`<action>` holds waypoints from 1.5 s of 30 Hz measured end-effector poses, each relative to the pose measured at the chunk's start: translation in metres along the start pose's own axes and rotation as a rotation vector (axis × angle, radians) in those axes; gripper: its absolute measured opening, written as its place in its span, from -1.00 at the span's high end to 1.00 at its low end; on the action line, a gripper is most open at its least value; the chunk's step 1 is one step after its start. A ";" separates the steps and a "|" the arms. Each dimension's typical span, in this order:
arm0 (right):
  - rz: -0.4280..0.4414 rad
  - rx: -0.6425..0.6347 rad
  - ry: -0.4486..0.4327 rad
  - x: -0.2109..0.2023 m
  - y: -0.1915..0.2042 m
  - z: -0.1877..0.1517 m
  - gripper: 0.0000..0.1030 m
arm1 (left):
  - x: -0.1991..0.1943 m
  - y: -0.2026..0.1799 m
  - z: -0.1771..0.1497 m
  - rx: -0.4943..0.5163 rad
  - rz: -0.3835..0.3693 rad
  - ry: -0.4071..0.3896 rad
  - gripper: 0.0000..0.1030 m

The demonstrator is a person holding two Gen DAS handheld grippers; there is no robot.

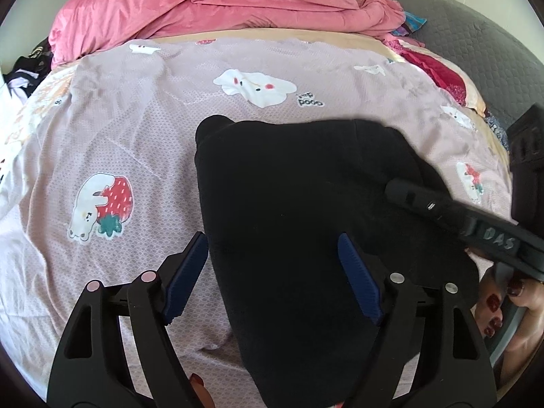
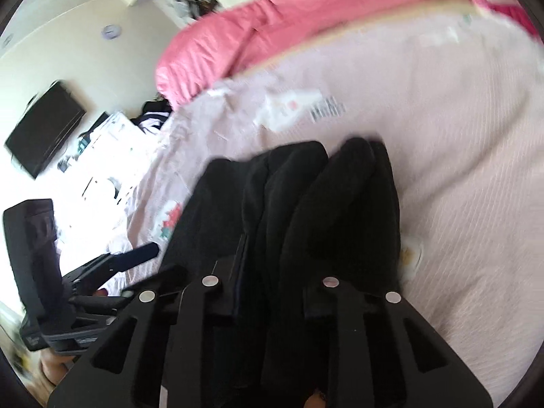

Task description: Fold small clothes

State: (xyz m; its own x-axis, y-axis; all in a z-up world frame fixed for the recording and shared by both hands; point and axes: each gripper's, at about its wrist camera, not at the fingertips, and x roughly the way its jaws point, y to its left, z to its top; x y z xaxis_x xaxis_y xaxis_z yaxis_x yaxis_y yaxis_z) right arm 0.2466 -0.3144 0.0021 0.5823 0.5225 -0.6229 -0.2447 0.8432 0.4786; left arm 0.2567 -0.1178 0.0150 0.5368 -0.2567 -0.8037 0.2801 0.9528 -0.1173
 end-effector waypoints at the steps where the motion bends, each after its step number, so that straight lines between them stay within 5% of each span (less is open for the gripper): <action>1: -0.032 -0.035 -0.015 -0.004 0.002 0.002 0.57 | 0.000 0.000 0.000 -0.005 -0.011 0.000 -0.42; 4: -0.145 -0.055 0.035 0.008 -0.007 -0.003 0.56 | 0.006 -0.002 -0.004 -0.008 -0.021 0.017 -0.43; 7: -0.161 0.027 0.079 0.026 -0.027 -0.013 0.49 | 0.016 -0.004 -0.012 -0.022 -0.026 0.039 -0.44; 12: -0.217 0.038 0.055 0.020 -0.027 -0.016 0.14 | 0.016 -0.002 -0.018 -0.053 -0.037 0.031 -0.44; 17: -0.289 -0.029 -0.029 -0.006 -0.006 -0.026 0.03 | 0.003 0.001 -0.022 -0.051 -0.031 0.011 -0.44; 25: -0.298 -0.106 -0.232 -0.074 0.027 -0.046 -0.63 | -0.033 0.005 -0.036 -0.065 -0.049 -0.044 -0.46; 31: -0.293 -0.100 -0.343 -0.111 0.038 -0.065 -0.82 | -0.068 0.002 -0.047 -0.041 -0.062 -0.102 -0.82; 45: -0.324 -0.079 -0.324 -0.141 0.051 -0.143 -0.91 | -0.109 0.006 -0.102 -0.017 -0.055 -0.157 -0.82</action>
State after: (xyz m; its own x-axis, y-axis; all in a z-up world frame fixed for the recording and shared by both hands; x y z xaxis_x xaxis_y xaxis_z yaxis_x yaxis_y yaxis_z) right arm 0.0412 -0.3270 0.0263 0.8478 0.1748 -0.5007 -0.0611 0.9700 0.2352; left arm 0.1192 -0.0677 0.0424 0.6390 -0.3298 -0.6950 0.3001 0.9387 -0.1695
